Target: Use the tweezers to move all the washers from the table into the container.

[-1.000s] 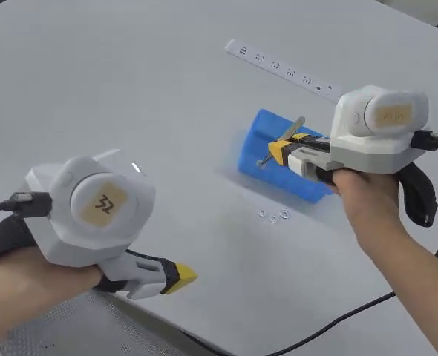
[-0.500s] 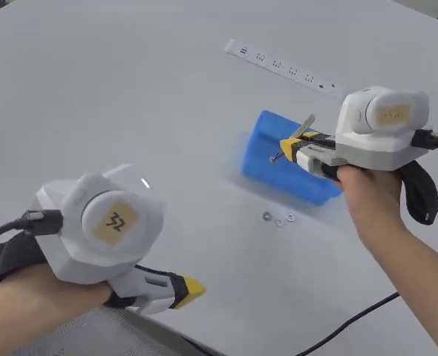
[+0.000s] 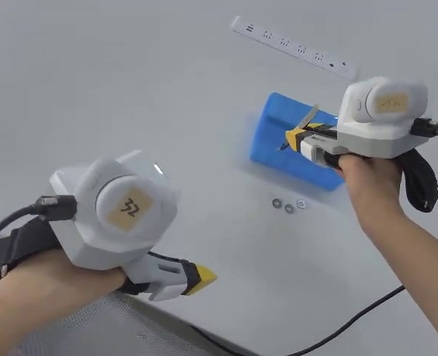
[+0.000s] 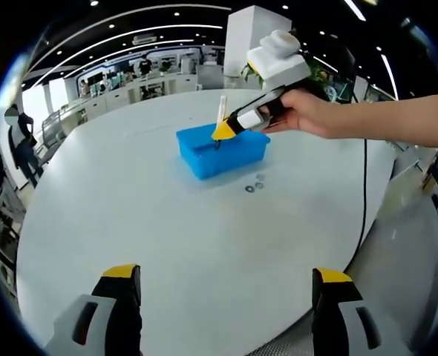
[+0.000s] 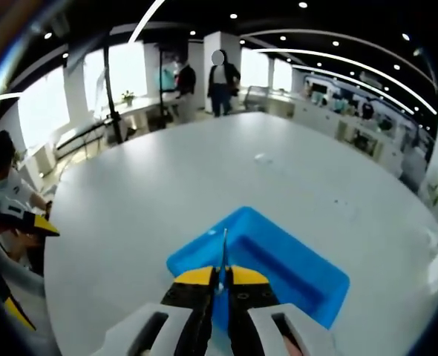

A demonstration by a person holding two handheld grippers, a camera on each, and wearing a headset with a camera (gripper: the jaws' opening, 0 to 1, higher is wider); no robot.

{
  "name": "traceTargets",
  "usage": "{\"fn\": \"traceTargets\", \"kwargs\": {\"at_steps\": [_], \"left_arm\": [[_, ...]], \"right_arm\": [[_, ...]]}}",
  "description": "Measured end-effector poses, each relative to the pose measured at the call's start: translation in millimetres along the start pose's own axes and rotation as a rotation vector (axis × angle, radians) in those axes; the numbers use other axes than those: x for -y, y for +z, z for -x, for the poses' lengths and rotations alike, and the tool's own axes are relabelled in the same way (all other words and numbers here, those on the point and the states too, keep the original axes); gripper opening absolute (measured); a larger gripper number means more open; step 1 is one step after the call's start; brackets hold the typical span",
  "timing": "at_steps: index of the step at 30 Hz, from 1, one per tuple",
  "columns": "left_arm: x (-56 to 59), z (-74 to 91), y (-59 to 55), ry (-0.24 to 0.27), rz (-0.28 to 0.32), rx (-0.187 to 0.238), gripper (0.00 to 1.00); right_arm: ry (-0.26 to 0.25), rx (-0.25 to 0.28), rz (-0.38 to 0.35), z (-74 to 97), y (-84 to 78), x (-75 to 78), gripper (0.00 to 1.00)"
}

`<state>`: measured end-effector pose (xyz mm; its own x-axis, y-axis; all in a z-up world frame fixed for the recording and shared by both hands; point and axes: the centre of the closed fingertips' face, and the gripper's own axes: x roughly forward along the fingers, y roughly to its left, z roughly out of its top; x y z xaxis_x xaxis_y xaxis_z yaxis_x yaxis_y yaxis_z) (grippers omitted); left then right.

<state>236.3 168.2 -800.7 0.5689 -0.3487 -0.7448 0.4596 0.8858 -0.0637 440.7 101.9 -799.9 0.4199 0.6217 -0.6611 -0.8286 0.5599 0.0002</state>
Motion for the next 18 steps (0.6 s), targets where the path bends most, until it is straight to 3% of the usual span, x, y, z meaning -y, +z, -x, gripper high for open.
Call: {"fn": "traceTargets", "kwargs": {"at_steps": [11,18], "left_arm": [[-1.5,0.5,4.6,-0.006,-0.001,0.009,0.98],[0.9,3.7,3.6,-0.001,0.004,0.01,0.98]], "right_arm": [[-0.013,-0.035,0.019,-9.7,-11.5,2.9,0.02],[-0.01,-0.024,0.037,-11.3,-11.0,4.9,0.03]]}}
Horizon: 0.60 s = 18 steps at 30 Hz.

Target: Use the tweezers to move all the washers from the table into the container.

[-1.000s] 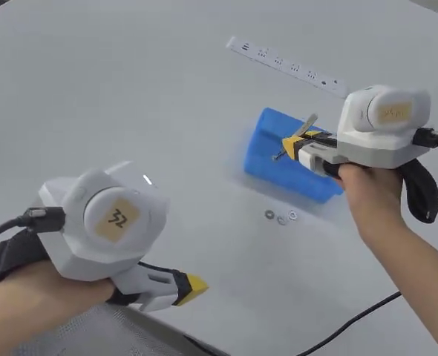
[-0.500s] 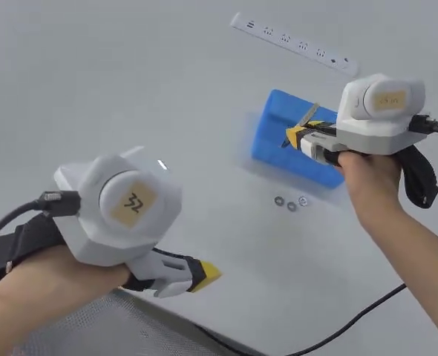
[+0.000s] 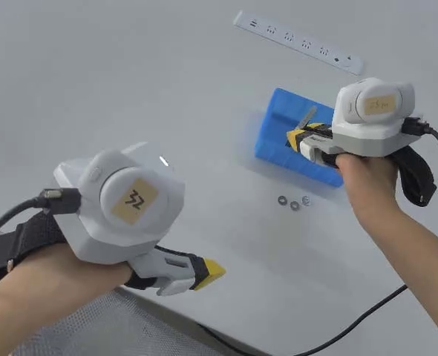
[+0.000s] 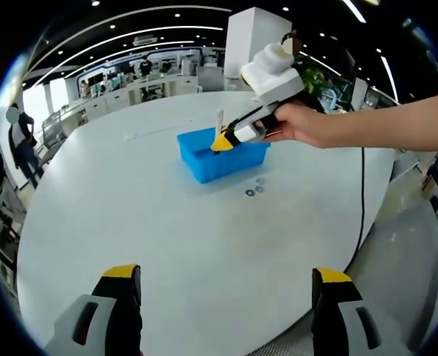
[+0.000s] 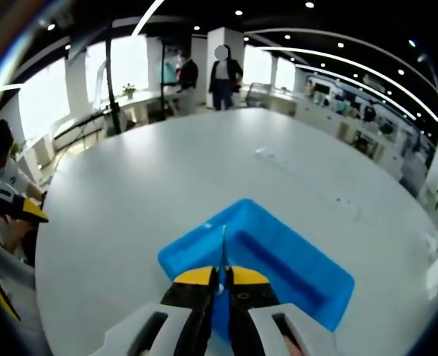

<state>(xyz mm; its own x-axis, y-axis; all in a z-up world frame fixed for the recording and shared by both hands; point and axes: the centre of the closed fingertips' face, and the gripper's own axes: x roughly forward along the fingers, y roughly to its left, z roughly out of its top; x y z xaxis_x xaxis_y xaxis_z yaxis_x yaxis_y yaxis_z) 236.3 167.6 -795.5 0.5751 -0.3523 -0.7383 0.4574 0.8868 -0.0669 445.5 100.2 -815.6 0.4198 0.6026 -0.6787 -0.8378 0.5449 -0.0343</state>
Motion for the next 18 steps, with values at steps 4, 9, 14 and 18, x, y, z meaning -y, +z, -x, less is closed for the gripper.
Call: {"fn": "traceTargets", "kwargs": {"at_steps": [4,9,14,18], "left_arm": [[2.3,2.4,2.9,0.004,-0.005,0.005,0.98],[3.2,5.9,6.0,0.012,-0.015,0.011,0.98],[3.2,10.1,9.9,0.025,-0.022,0.022,0.98],[5.0,12.7,14.0,0.031,-0.033,0.031,0.98]], "right_arm": [[0.006,-0.007,0.014,-0.2,0.4,0.1,0.03],[-0.009,0.0,0.018,5.8,2.1,1.5,0.03],[-0.028,0.039,0.005,20.9,11.7,6.5,0.03],[-0.025,0.077,-0.022,33.7,20.5,6.4,0.03]]}}
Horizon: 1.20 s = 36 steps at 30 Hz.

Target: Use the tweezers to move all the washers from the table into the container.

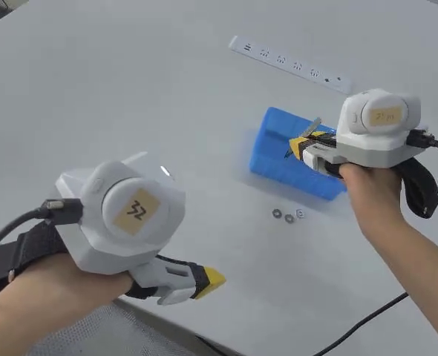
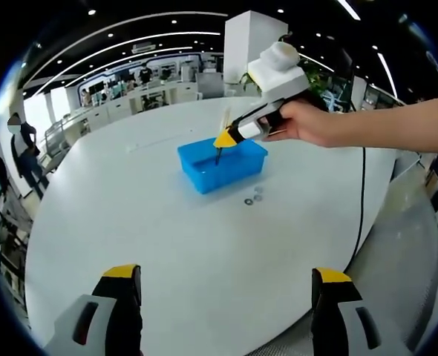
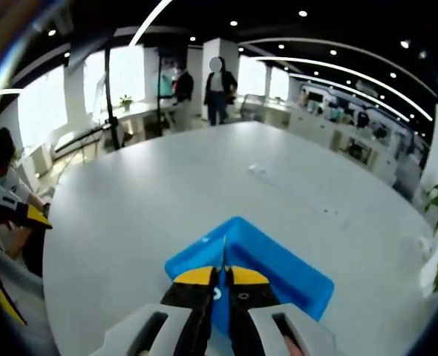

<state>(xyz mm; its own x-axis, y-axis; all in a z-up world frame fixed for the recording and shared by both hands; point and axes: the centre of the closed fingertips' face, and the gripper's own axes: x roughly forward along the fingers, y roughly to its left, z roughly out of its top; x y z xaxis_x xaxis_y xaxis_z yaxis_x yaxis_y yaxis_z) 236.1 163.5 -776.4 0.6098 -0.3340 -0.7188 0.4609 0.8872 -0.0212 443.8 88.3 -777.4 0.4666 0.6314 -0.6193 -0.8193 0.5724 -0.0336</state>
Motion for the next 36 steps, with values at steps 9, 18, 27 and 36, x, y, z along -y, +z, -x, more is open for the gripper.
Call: {"fn": "traceTargets", "kwargs": {"at_steps": [9,18,27,36], "left_arm": [[4.2,3.3,4.1,0.0,-0.002,0.015,0.98],[3.5,8.0,6.0,0.008,0.009,0.033,0.98],[3.7,7.4,3.8,0.011,0.011,0.032,0.98],[4.0,5.7,1.2,0.01,0.009,0.02,0.97]], "right_arm": [[0.002,0.076,0.009,39.6,20.5,-12.2,0.03],[0.044,0.05,0.029,52.8,8.2,-37.8,0.03],[0.076,-0.016,0.014,50.3,-26.0,-52.6,0.02],[0.098,-0.079,-0.026,37.0,-55.0,-52.7,0.03]]}}
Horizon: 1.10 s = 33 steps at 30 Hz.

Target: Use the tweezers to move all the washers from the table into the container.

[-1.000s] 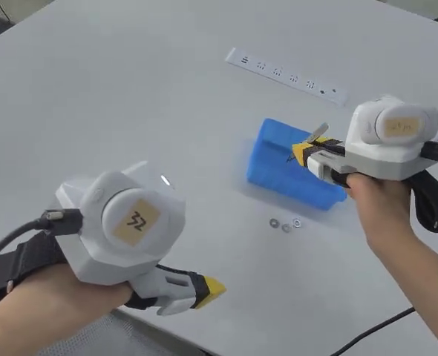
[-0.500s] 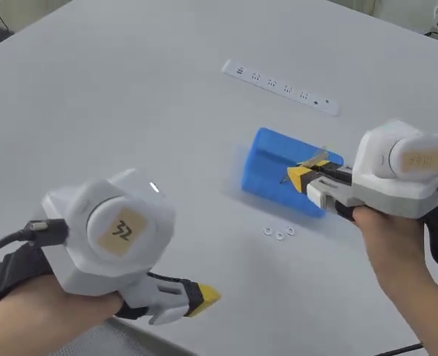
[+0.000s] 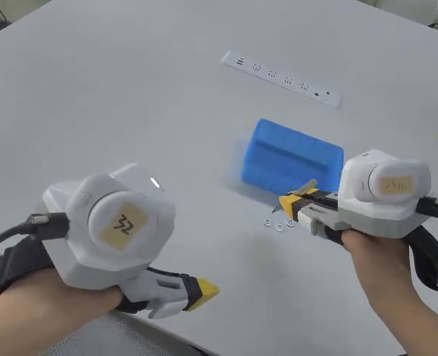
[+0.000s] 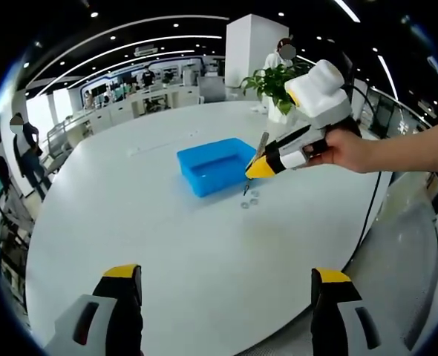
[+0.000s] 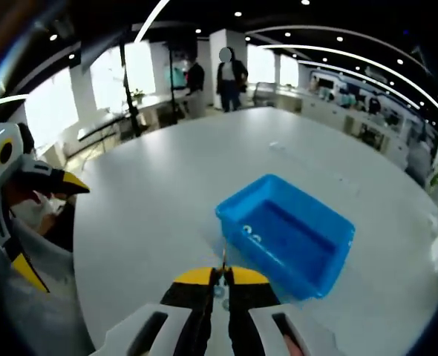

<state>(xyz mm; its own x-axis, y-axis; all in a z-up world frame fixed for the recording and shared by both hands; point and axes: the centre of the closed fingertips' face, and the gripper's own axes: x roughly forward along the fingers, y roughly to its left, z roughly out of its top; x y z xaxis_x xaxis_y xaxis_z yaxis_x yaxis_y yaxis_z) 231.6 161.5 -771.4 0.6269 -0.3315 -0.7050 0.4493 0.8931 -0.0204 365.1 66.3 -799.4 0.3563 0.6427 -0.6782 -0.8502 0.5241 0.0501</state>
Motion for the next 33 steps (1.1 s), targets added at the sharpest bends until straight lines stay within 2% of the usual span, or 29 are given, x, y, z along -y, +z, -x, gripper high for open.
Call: {"fn": "traceTargets", "kwargs": {"at_steps": [3,8,12,16,28,33], "left_arm": [[0.0,-0.8,-1.0,-0.003,0.005,-0.002,0.97],[1.2,-1.2,-3.0,-0.006,0.004,-0.006,0.97],[0.9,-2.4,-7.0,-0.004,-0.002,-0.018,0.96],[2.3,-2.9,-6.1,-0.014,0.01,-0.009,0.97],[2.2,-4.3,-5.7,-0.014,0.006,-0.01,0.97],[0.8,-3.4,-2.2,-0.01,0.018,0.005,0.97]], "right_arm": [[0.001,-0.018,0.004,-5.3,-5.1,0.7,0.03],[0.009,-0.047,0.006,-6.0,-11.5,-6.6,0.03],[0.006,-0.053,0.007,-6.4,-13.0,-7.4,0.03],[0.004,-0.061,0.012,-8.4,-14.9,-7.2,0.03],[-0.011,-0.05,0.042,-12.4,-14.1,-4.5,0.03],[-0.022,-0.036,0.045,-14.1,-13.3,-3.4,0.02]]}}
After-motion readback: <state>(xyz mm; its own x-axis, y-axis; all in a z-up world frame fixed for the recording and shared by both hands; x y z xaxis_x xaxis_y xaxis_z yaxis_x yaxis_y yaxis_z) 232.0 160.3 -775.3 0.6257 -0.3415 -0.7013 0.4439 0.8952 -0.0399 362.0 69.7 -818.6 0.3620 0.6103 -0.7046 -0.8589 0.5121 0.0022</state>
